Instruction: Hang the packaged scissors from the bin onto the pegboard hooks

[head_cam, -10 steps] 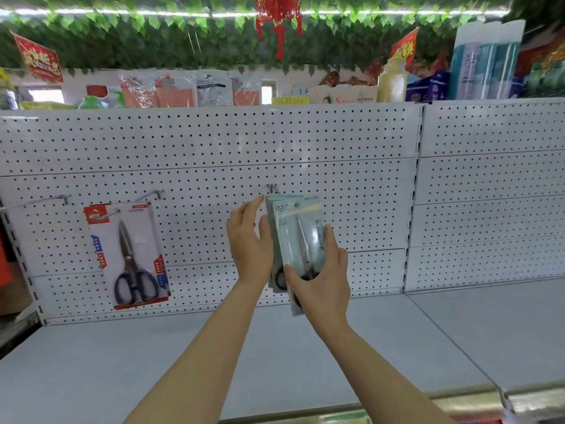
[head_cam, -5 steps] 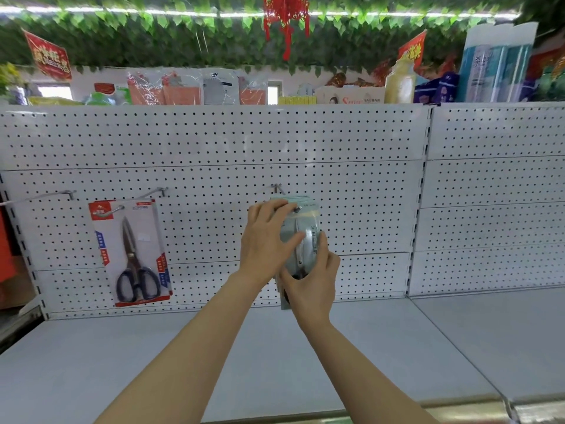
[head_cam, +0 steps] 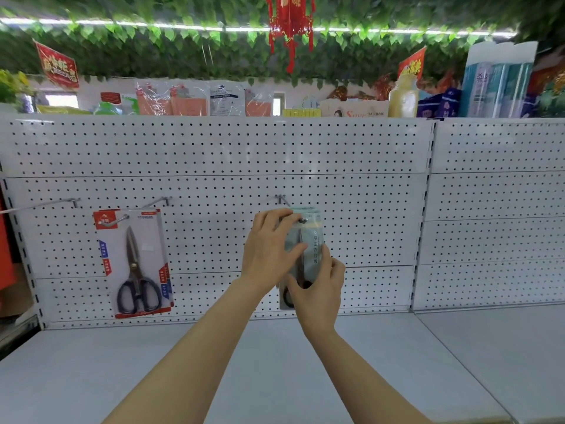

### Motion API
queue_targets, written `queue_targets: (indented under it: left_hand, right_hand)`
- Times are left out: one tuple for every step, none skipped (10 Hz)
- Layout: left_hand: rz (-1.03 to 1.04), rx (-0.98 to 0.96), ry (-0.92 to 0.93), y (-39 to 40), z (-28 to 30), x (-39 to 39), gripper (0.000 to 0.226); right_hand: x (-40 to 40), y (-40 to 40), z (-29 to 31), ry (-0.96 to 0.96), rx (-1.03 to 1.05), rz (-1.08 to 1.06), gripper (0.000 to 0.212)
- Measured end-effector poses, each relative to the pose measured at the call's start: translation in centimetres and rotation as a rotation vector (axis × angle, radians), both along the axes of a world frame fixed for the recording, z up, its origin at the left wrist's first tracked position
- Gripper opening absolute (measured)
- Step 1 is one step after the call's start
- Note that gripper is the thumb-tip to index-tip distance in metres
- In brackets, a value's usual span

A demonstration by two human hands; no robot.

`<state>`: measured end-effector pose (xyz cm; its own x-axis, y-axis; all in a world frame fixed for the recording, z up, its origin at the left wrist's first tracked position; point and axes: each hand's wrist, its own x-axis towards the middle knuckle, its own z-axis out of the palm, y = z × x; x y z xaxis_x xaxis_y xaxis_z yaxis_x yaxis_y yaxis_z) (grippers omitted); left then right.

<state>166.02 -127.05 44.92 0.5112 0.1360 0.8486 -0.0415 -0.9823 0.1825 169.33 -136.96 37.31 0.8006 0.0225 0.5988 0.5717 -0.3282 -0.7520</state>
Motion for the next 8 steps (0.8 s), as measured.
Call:
queue_targets:
  left_hand:
    - [0.005, 0.024, 0.012, 0.1, 0.0, -0.3, 0.055]
    - [0.000, 0.048, 0.020, 0.3, 0.0, -0.6, 0.056]
    - [0.014, 0.068, 0.034, 0.5, 0.1, -1.1, 0.059]
    - [0.037, 0.061, 0.066, 1.0, 0.0, -1.6, 0.065]
    - [0.078, 0.053, 0.125, 1.8, -0.2, -2.5, 0.069]
    - [0.121, 0.056, 0.188, 2.3, -0.6, -3.3, 0.071]
    - [0.160, 0.061, 0.221, 2.6, -0.6, -4.6, 0.071]
    - [0.214, 0.069, 0.269, 3.5, -2.6, -6.6, 0.068]
  right_hand:
    - [0.0, -0.2, 0.1, -0.007, -0.016, -0.010, 0.093]
    - [0.0, -0.4, 0.3, -0.021, -0.026, -0.021, 0.092]
    - [-0.2, -0.7, 0.5, -0.036, -0.035, -0.029, 0.089]
    - [-0.3, -1.2, 0.6, -0.067, -0.045, -0.031, 0.085]
    - [-0.4, -1.7, 0.9, -0.092, -0.066, -0.020, 0.083]
    - [-0.5, -2.2, 1.1, -0.128, -0.084, -0.004, 0.082]
    - [-1.1, -3.0, 1.7, -0.168, -0.129, -0.008, 0.081]
    - [-1.2, -4.1, 1.7, -0.247, -0.201, -0.023, 0.078]
